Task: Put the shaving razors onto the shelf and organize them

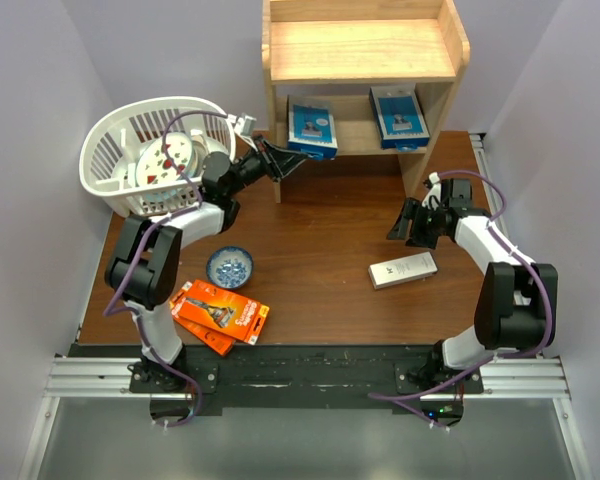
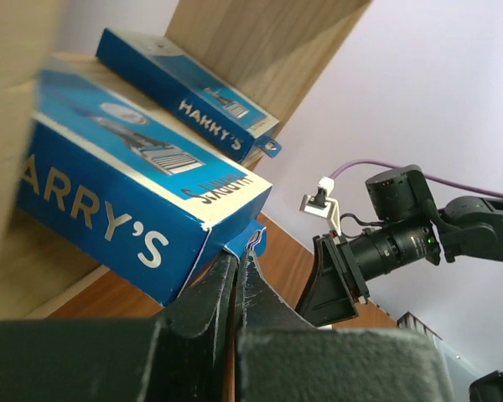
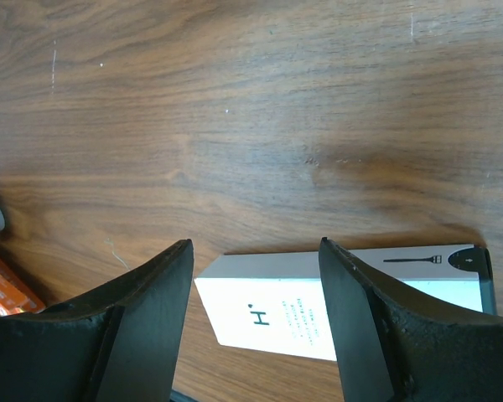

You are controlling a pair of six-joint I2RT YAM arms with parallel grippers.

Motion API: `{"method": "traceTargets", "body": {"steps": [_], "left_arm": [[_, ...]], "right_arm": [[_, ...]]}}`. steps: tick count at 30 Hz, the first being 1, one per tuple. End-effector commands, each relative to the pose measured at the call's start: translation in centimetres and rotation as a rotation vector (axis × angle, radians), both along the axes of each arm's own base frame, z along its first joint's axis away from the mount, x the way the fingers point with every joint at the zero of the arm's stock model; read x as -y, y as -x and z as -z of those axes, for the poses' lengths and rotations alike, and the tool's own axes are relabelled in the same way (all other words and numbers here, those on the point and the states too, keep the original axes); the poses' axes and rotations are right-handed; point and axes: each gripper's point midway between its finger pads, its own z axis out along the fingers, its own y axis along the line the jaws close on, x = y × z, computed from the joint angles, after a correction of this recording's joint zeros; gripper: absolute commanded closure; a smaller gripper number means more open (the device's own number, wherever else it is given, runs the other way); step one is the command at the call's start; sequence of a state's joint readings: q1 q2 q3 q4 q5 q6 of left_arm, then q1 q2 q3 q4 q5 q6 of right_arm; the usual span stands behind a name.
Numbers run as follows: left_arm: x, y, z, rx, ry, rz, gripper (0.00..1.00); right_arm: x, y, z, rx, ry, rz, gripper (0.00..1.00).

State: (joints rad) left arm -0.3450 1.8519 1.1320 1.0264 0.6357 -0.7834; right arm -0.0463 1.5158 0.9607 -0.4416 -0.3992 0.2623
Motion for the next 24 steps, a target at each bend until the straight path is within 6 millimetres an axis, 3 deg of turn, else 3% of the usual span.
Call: {"method": "traceTargets", "body": {"steps": [1,12,24], "left_arm": [[-2.0,-1.7,0.0,-0.035,0.046,-0.085,1.0],[-2.6,-3.9,3.0,-0.209,0.081,-0.155,0.99],[-2.8,-6.1,3.9,-0.295,0.112,-0.204,0.93]], "right_arm": [[0.4,-1.3,-0.4,0.029,0.01,0.017,0.34],[0.5,-2.2,0.2,0.016,0.013,0.016,0.34],[0.6,-2.1,0.5,0.01,0.021,0.017,0.34]]}}
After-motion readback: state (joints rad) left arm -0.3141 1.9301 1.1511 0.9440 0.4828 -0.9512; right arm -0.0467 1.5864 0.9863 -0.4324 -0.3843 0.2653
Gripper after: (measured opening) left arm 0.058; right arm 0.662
